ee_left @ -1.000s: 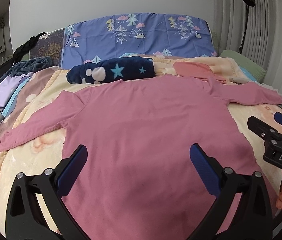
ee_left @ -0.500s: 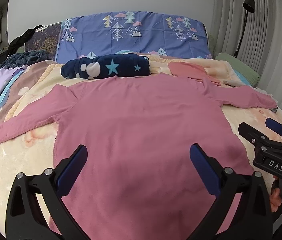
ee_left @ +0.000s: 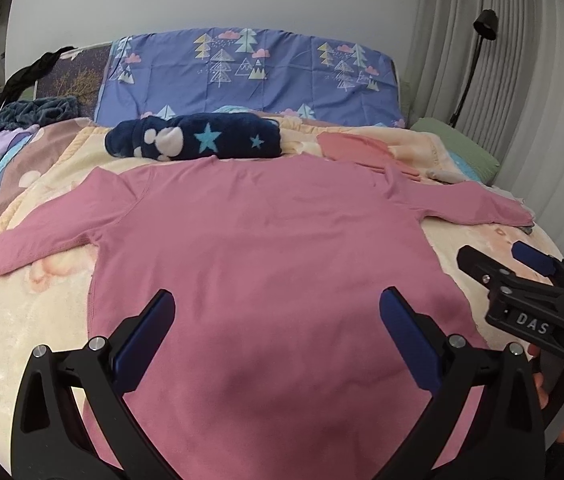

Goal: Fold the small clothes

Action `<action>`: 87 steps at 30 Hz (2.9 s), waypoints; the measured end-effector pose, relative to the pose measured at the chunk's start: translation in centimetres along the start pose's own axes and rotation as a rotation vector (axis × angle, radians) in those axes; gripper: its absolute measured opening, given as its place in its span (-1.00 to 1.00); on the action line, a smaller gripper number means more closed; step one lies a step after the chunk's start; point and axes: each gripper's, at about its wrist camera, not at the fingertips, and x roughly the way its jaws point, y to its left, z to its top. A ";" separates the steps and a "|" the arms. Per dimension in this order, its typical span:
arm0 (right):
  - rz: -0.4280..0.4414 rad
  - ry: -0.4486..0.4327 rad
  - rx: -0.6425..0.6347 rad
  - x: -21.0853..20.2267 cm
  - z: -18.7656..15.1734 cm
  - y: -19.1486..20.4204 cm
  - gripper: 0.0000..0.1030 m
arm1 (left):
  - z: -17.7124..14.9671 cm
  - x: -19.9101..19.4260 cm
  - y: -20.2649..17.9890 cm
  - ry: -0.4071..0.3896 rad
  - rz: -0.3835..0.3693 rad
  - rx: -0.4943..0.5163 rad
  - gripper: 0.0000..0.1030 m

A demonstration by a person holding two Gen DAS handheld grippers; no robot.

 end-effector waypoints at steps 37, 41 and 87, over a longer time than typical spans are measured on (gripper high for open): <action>0.076 -0.008 -0.050 0.4 -1.1 1.8 0.96 | -1.6 0.1 2.1 0.030 -0.006 -0.002 0.63; 0.075 -0.015 -0.052 0.2 -1.1 1.8 0.96 | -1.7 0.3 2.2 0.036 -0.012 -0.001 0.55; -0.009 0.098 -0.056 3.9 -2.0 1.5 0.96 | -8.8 -2.9 48.8 -0.177 0.276 -1.315 -0.07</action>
